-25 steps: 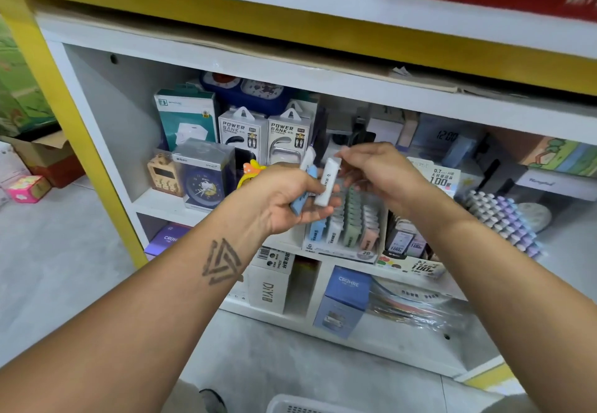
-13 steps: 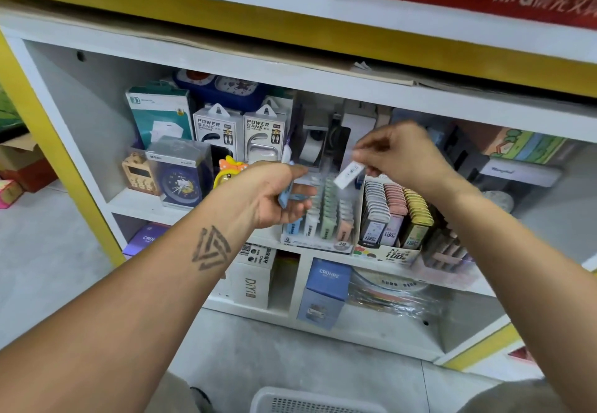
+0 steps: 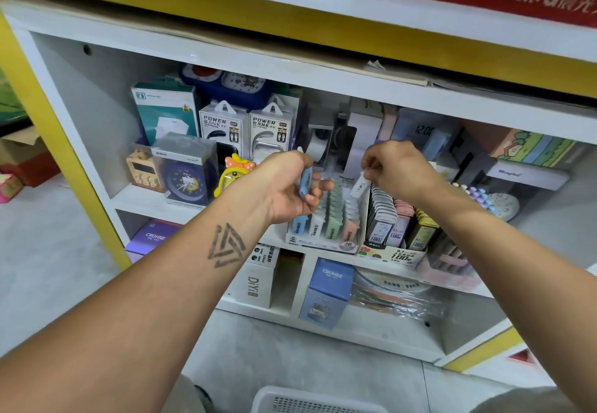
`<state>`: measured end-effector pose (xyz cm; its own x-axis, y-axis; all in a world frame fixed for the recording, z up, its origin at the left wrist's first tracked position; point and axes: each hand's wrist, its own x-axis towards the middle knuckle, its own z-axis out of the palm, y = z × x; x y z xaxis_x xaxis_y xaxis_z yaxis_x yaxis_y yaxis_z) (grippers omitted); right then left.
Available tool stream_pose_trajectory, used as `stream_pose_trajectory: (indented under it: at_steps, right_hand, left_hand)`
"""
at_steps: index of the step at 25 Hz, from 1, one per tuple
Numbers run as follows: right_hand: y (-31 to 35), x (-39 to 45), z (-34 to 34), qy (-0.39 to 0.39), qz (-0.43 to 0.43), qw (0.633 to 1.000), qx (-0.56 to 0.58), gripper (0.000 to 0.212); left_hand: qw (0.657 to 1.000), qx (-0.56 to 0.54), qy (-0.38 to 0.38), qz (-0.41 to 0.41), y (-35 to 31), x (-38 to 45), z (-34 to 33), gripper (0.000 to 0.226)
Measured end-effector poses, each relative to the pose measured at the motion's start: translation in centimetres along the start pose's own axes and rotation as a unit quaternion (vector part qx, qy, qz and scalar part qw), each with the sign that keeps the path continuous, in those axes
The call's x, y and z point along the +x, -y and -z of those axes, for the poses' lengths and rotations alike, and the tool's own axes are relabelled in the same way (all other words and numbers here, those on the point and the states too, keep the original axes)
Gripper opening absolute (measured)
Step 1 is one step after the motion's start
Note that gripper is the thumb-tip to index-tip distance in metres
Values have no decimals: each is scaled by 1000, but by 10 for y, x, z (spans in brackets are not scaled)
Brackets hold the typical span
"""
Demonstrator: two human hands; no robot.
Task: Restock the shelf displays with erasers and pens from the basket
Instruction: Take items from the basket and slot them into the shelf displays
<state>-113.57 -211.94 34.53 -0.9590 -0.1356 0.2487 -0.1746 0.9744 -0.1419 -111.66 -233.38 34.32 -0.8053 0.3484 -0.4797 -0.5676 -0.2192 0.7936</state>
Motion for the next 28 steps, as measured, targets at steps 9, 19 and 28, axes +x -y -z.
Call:
stream_pose_trajectory:
  at_steps: [9,19,28]
  right_hand:
    - [11,12,-11,71,74,986,-129,26]
    - [25,11,-21,122,101,974,-163,33]
    - [22,7,-29,130,118,973,-152,24]
  left_hand:
    - [1000,10,-5,-1,2,2,0,18]
    - [999,38,-4,8,4,-1,-4,23]
    - [1000,7,4,10,5,-4,-7,21]
